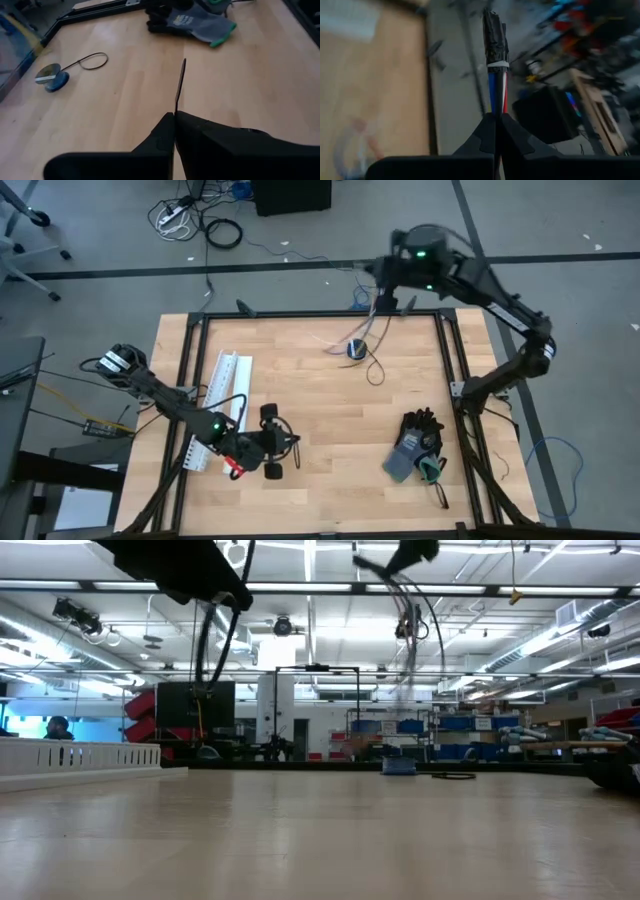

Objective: Ziptie cables
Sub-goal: Wrap the cables together using a ziptie

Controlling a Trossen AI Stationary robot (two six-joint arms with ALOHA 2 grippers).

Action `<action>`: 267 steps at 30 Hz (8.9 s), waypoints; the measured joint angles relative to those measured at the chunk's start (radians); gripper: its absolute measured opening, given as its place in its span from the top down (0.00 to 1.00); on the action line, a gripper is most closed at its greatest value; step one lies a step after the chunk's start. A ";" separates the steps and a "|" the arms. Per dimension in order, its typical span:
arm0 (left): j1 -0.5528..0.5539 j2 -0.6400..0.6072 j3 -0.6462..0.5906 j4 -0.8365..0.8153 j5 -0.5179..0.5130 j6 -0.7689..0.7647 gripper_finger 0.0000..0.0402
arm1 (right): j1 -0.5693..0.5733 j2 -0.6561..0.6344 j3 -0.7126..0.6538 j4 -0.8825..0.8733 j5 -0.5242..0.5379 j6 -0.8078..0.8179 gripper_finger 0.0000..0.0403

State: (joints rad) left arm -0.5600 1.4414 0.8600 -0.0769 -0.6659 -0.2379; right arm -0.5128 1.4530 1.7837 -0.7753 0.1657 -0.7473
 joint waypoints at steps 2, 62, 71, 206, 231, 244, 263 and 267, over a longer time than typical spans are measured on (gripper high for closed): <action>0.020 0.000 0.000 0.002 -0.001 -0.001 1.00 | 0.005 0.035 0.022 -0.082 -0.010 -0.071 1.00; 0.156 0.142 0.001 0.287 0.103 0.182 1.00 | 0.676 0.296 -0.561 0.521 -0.401 0.576 1.00; 0.156 0.179 0.001 0.367 0.099 0.182 1.00 | 0.696 0.297 -0.692 0.703 -0.454 0.642 1.00; 0.155 0.338 0.001 0.201 0.259 0.285 0.64 | 0.805 0.241 -0.693 0.582 -0.062 0.850 1.00; 0.172 0.409 0.002 0.246 0.319 0.201 0.56 | 0.786 0.242 -0.693 0.576 -0.064 0.850 1.00; 0.173 0.410 0.000 0.242 0.316 0.181 0.88 | 0.786 0.242 -0.693 0.570 -0.081 0.861 1.00; 0.127 0.391 0.000 0.231 0.262 0.181 0.94 | 0.784 0.242 -0.693 0.544 -0.082 0.862 1.00; 0.114 0.359 0.000 0.216 0.232 0.181 0.94 | 0.781 0.242 -0.687 0.547 -0.082 0.858 1.00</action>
State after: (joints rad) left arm -0.4460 1.8008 0.8597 0.1389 -0.4342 -0.0573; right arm 0.2680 1.6951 1.0966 -0.2288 0.0834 0.1112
